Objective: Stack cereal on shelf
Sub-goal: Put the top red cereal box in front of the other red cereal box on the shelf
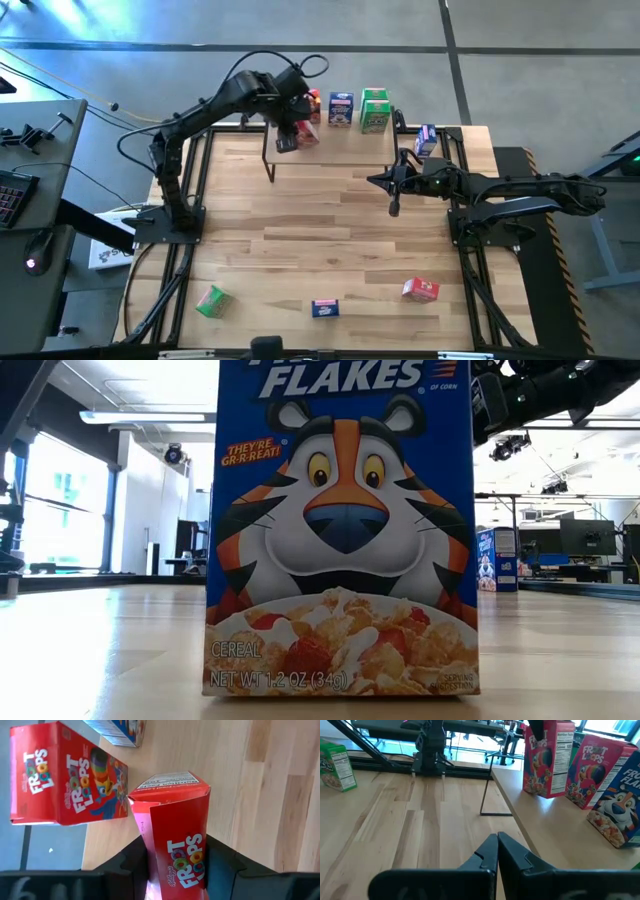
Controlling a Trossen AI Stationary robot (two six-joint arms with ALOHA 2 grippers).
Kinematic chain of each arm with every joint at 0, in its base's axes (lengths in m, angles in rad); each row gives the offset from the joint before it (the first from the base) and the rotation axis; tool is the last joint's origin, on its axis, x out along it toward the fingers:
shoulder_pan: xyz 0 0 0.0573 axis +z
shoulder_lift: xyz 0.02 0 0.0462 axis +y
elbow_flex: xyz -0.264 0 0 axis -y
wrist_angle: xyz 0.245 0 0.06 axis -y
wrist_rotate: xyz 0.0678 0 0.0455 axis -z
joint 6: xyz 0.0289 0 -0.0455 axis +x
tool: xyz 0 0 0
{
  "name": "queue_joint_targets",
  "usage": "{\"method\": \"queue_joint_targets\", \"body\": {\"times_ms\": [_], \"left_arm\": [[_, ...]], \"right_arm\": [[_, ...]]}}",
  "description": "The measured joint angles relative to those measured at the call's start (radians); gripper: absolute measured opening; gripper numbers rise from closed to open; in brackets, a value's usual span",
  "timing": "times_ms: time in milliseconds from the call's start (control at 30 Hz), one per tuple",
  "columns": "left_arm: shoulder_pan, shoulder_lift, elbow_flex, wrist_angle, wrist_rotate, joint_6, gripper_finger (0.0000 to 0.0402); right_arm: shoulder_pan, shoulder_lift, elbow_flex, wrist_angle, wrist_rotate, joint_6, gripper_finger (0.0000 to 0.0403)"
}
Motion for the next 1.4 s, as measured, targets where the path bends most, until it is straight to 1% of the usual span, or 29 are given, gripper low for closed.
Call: {"method": "queue_joint_targets", "body": {"times_ms": [367,500,667,733,800,833,900,933,1000,1067,1133,1167,1233,1300,1400], "left_arm": [[0.006,0.004,0.005,0.049,-0.008,-0.002,0.0195],[0.011,0.003,0.065,0.049,-0.008,0.003,0.0208],[0.011,0.002,0.169,0.034,-0.001,0.011,0.0211],[0.011,-0.016,0.187,0.002,0.036,0.015,0.0210],[0.011,-0.050,0.174,-0.026,0.123,0.017,0.0200],[0.011,-0.078,0.149,-0.029,0.175,0.018,0.0190],[0.013,-0.151,0.069,-0.013,0.281,0.046,0.0160],[0.013,-0.195,0.015,0.021,0.327,0.057,0.0140],[0.013,-0.291,-0.123,0.141,0.394,0.044,0.0101],[0.013,-0.393,-0.298,0.301,0.421,-0.008,0.0062],[0.013,-0.494,-0.485,0.481,0.412,-0.062,0.0025],[0.010,-0.543,-0.578,0.580,0.408,-0.090,0.0013],[-0.001,-0.633,-0.754,0.784,0.398,-0.153,0.0006],[-0.021,-0.705,-0.912,0.990,0.398,-0.219,0.0012],[-0.056,-0.767,-1.108,1.245,0.400,-0.346,0.0014]], "right_arm": [[0.000,0.000,0.000,-0.001,-0.001,-0.001,0.0000],[0.000,0.000,0.000,-0.001,-0.001,-0.002,0.0000],[0.000,0.000,0.000,-0.001,-0.001,-0.002,0.0000],[0.000,0.000,0.000,0.000,-0.001,-0.002,0.0000],[0.000,0.000,0.000,-0.001,0.005,-0.003,0.0000],[0.001,0.000,0.000,-0.001,0.011,-0.003,0.0000],[0.011,0.005,-0.009,0.025,0.036,-0.002,0.0000],[0.022,0.007,-0.025,0.052,0.055,-0.005,0.0000],[0.043,0.007,-0.067,0.103,0.088,-0.021,0.0000],[0.061,0.007,-0.105,0.170,0.124,-0.021,0.0000],[0.083,0.006,-0.134,0.226,0.156,-0.009,0.0000],[0.096,0.006,-0.140,0.240,0.168,-0.002,0.0000],[0.132,0.006,-0.143,0.266,0.189,-0.002,0.0000],[0.167,0.006,-0.143,0.278,0.217,-0.002,0.0000],[0.215,0.006,-0.143,0.278,0.269,0.009,0.0000]]}}
